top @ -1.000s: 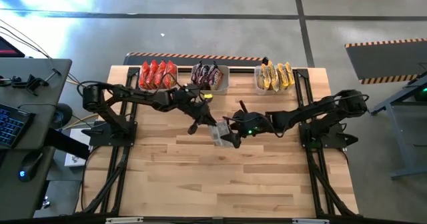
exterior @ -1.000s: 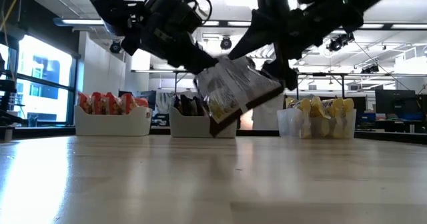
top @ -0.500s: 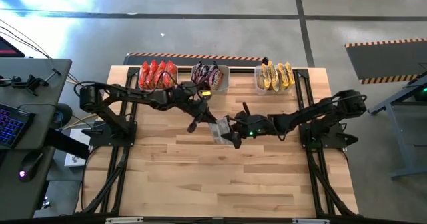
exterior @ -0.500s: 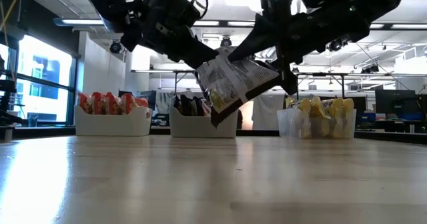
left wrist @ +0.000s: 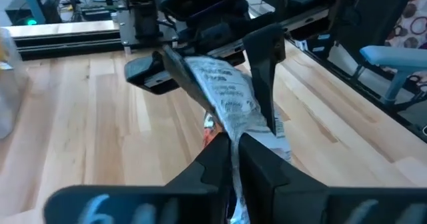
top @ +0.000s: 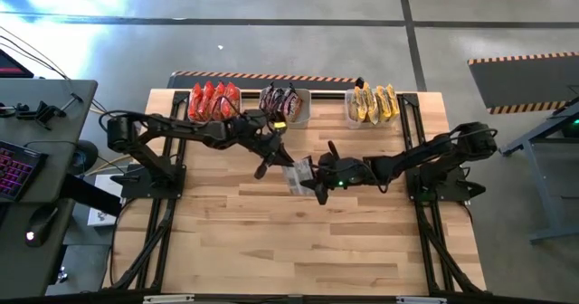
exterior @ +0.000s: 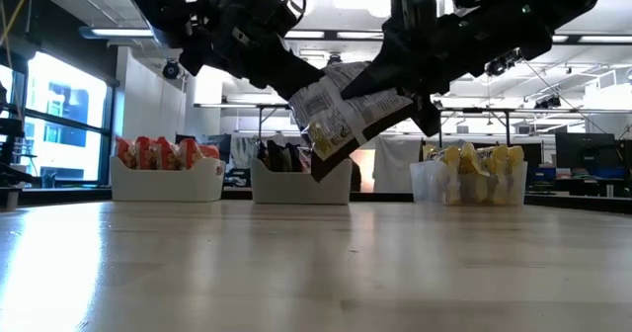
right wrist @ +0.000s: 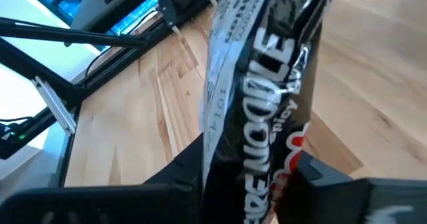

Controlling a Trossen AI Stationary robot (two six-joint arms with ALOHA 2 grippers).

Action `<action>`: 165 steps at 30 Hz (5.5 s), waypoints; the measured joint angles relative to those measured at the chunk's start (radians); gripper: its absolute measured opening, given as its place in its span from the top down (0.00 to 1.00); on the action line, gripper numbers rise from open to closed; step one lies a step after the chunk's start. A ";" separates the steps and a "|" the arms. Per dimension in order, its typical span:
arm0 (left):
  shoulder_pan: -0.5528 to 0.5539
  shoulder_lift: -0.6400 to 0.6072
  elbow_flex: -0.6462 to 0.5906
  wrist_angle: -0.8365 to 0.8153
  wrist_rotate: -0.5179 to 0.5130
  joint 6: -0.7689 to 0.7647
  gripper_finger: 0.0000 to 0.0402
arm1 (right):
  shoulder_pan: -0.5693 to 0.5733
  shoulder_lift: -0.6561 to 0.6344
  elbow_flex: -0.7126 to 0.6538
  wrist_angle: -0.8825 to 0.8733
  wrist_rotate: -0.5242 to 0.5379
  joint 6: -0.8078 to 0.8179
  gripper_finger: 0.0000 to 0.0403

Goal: Sort Maruchan noodles
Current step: Put the black noodle pack into the gray bin

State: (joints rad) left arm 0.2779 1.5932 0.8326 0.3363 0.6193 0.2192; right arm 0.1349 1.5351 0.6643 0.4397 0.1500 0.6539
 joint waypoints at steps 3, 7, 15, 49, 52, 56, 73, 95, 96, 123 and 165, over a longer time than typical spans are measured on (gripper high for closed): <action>0.015 -0.026 0.000 -0.024 0.002 0.001 0.90 | -0.009 -0.006 0.000 0.007 -0.004 -0.013 0.77; 0.024 -0.075 0.000 -0.104 0.003 0.052 0.84 | -0.024 -0.006 0.010 0.005 -0.037 -0.038 0.77; 0.027 -0.157 -0.102 -0.071 -0.036 0.080 0.84 | -0.037 -0.006 0.048 -0.017 -0.070 -0.089 0.78; -0.012 -0.563 -0.558 0.217 -0.253 0.003 1.00 | -0.589 0.133 0.837 -1.119 -0.104 0.059 0.78; -0.013 -0.563 -0.558 0.217 -0.252 0.002 1.00 | -0.648 0.222 0.914 -1.129 -0.194 0.109 0.78; -0.017 -0.563 -0.558 0.217 -0.251 -0.003 1.00 | -0.701 0.363 1.050 -1.205 -0.264 0.156 0.78; -0.044 -0.563 -0.557 0.201 -0.248 -0.034 1.00 | -0.733 0.824 1.645 -1.623 -0.276 0.187 0.78; -0.044 -0.563 -0.557 0.177 -0.248 -0.034 1.00 | -0.748 0.858 1.690 -1.703 -0.222 0.202 0.78; -0.044 -0.563 -0.557 0.176 -0.248 -0.035 1.00 | -0.748 0.859 1.690 -1.703 -0.216 0.201 0.78; -0.043 -0.563 -0.557 0.162 -0.248 -0.036 1.00 | -0.740 0.873 1.690 -1.649 -0.187 0.065 0.51; -0.046 -0.563 -0.557 0.154 -0.249 -0.060 1.00 | -0.729 0.755 1.404 -1.346 -0.136 -0.028 1.00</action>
State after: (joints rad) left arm 0.2321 1.0302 0.2756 0.4900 0.3706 0.1593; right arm -0.5938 2.2906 2.0683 -0.9059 0.0142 0.6255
